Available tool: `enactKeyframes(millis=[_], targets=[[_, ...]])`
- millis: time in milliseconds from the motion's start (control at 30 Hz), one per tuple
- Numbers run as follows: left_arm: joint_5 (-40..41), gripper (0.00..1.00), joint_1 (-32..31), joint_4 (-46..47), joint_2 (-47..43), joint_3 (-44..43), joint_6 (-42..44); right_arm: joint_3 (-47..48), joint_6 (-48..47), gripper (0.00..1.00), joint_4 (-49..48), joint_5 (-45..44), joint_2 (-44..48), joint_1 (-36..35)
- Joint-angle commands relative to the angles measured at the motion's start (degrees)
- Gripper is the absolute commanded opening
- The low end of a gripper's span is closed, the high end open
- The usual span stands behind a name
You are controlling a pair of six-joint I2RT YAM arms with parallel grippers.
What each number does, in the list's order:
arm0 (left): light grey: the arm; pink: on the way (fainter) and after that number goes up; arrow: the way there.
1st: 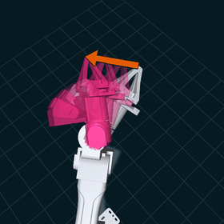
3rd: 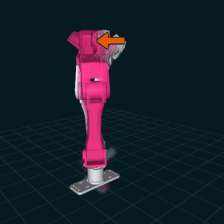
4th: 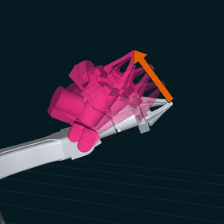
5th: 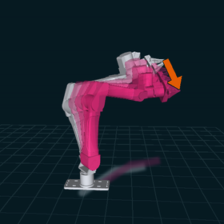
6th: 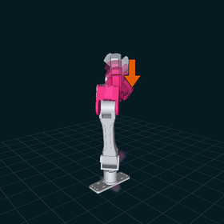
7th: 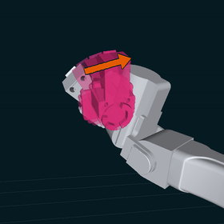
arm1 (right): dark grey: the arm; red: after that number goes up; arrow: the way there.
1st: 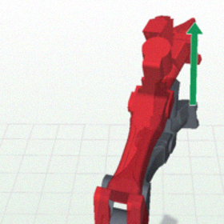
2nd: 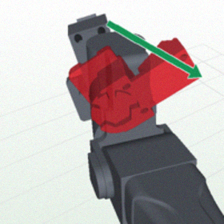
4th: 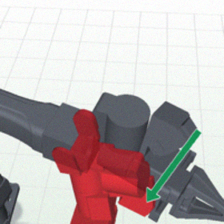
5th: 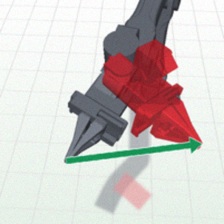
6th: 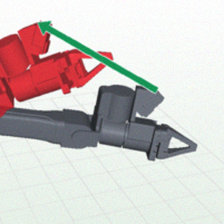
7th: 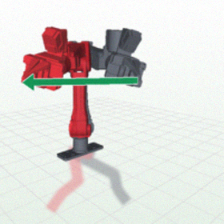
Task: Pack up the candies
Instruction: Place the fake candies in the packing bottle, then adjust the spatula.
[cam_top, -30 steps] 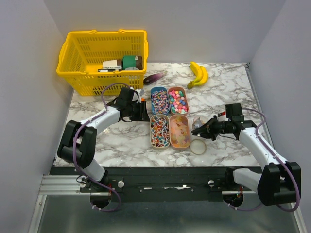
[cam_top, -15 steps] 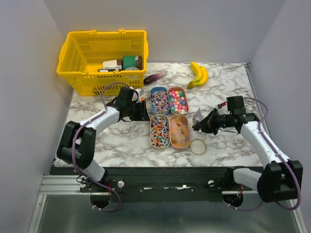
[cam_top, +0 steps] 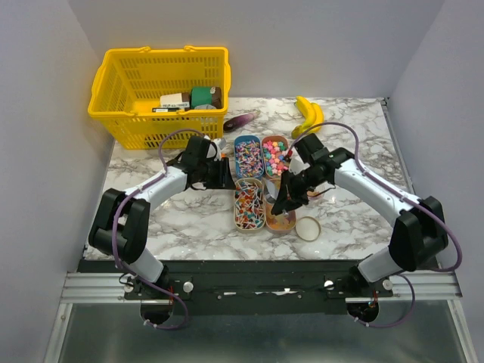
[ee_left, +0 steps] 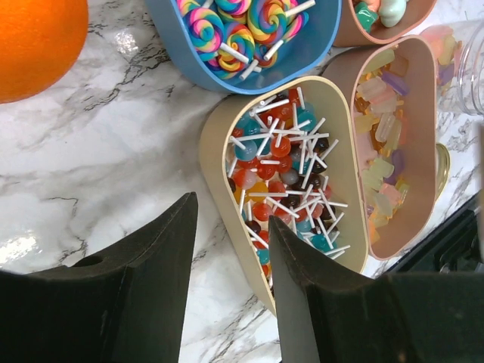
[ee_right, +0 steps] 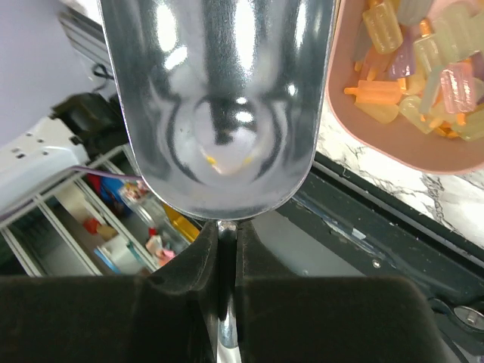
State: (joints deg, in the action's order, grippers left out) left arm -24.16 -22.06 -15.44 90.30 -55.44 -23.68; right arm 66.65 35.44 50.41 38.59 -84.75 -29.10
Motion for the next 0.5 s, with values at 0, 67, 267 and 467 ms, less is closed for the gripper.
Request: enactKeyframes(millis=[0, 67, 267, 467], targets=[[-1.42, 0.51, -0.87, 0.59, 0.66, 0.33, -0.75, 4.27, -3.88, 0.01, 4.07, -1.06, -4.89, -3.06], [-1.06, 0.5, -1.14, 0.06, 0.93, 0.16, -0.84, 5.5, -4.15, 0.01, 5.48, -0.19, -7.53, -4.38], [0.96, 0.49, -1.49, -0.99, -0.29, 0.16, -0.58, 8.31, -3.71, 0.01, 6.97, -1.75, -10.43, -5.61], [-0.7, 0.59, -1.49, -2.31, -4.95, -2.3, 0.83, 8.76, -5.91, 0.01, 9.09, -7.46, -10.61, -7.1]])
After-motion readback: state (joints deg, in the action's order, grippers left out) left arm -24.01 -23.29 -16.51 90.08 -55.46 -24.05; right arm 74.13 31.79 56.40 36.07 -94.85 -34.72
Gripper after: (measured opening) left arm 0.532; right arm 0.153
